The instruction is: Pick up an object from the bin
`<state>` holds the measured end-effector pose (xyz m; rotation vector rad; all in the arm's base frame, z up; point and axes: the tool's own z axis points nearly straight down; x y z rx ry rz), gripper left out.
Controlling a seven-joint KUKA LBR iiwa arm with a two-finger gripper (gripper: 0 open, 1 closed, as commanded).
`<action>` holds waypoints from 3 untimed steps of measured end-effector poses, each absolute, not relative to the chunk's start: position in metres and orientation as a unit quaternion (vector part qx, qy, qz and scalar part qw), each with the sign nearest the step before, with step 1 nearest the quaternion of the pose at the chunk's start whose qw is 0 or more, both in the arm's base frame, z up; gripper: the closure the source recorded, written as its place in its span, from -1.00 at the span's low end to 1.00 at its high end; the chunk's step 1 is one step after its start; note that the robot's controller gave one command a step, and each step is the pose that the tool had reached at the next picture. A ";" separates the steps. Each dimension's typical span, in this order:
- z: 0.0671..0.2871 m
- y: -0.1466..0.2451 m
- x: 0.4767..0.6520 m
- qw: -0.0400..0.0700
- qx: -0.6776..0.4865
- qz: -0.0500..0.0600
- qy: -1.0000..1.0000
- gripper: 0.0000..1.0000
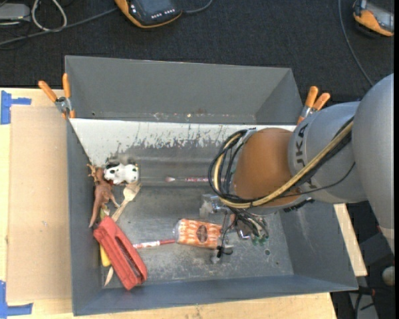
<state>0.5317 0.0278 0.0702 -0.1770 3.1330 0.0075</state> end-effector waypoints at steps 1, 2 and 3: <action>0.069 0.046 0.514 -0.003 -0.048 0.001 0.999 1.00; 0.069 0.046 0.514 -0.003 -0.049 0.001 0.999 1.00; 0.139 0.037 0.521 -0.005 -0.042 0.001 0.999 1.00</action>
Offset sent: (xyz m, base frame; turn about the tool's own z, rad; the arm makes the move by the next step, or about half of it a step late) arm 0.0000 0.0000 0.0000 0.0000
